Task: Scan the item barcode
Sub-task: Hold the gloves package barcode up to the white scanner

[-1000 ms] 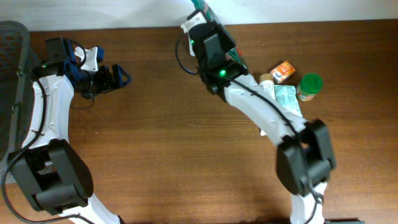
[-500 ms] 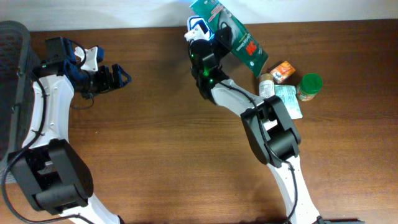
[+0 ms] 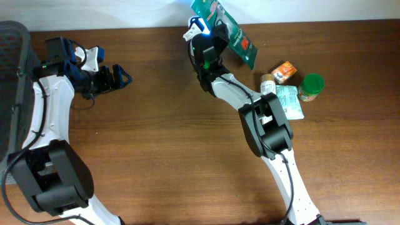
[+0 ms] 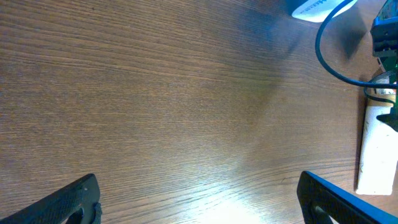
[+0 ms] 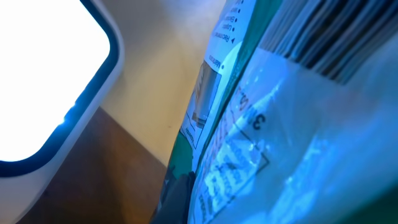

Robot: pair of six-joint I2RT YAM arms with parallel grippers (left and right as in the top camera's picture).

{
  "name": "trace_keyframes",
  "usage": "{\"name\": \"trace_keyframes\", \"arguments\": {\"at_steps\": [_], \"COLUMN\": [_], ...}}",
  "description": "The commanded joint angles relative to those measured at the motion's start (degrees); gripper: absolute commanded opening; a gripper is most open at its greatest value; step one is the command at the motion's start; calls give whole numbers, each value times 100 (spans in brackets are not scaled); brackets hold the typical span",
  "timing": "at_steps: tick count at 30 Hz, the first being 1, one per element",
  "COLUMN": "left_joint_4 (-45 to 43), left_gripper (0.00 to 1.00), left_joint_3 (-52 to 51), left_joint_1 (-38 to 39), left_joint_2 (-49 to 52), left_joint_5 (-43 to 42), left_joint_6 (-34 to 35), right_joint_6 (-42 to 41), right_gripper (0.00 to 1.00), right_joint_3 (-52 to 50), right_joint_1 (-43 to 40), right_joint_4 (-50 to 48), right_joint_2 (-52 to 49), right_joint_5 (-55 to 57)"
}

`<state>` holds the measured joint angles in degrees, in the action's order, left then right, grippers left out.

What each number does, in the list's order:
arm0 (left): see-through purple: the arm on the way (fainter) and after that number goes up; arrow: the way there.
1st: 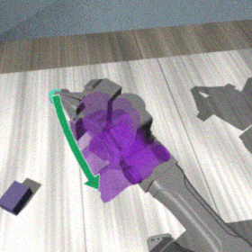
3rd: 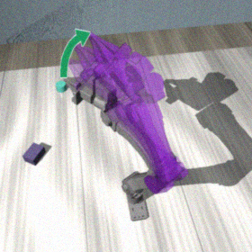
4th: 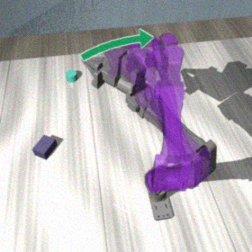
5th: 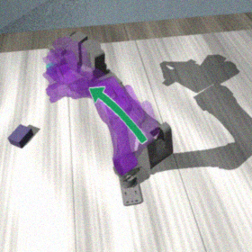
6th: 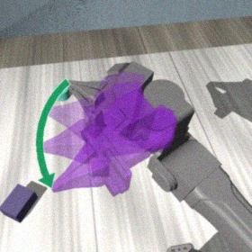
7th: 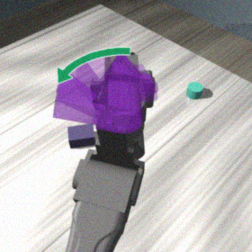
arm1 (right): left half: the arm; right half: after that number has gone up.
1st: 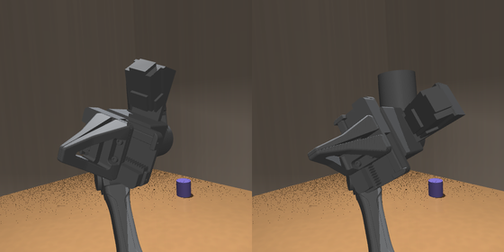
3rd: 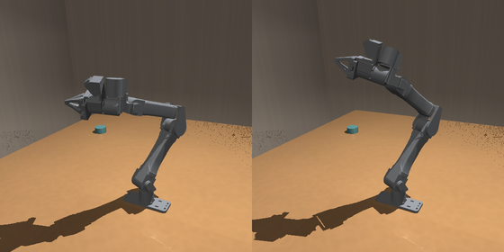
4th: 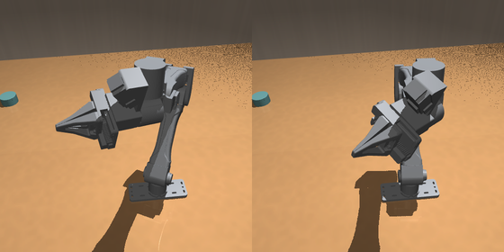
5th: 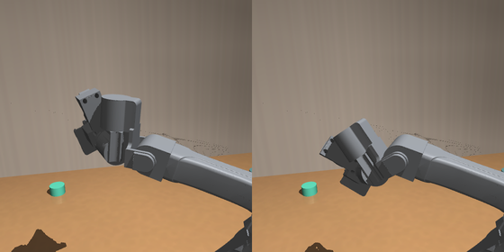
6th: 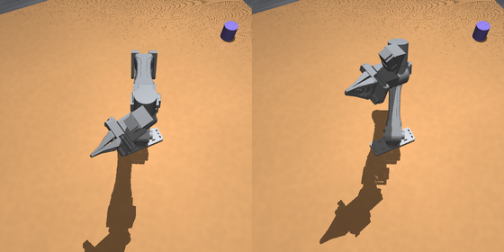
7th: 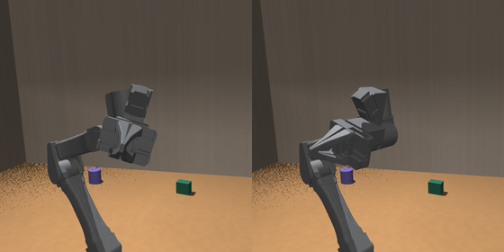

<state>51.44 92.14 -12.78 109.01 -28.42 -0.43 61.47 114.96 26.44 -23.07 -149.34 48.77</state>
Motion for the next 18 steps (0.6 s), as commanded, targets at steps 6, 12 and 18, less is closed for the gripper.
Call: {"name": "trace_keyframes", "arguments": {"at_steps": [6,12,18], "left_joint_4": [9,9,11], "left_gripper": [99,99,99], "left_joint_3": [17,17,17], "left_joint_1": [-4,-4,-4], "left_joint_2": [2,2,2], "left_joint_5": [-17,-17,-17], "left_joint_6": [-109,-111,-111], "right_joint_6": [155,153,149], "right_gripper": [4,4,4], "right_joint_3": [114,114,114], "right_joint_1": [-57,17,57], "right_joint_4": [17,-7,0], "right_joint_2": [-55,70,1228], "right_joint_5": [120,315,866]}}
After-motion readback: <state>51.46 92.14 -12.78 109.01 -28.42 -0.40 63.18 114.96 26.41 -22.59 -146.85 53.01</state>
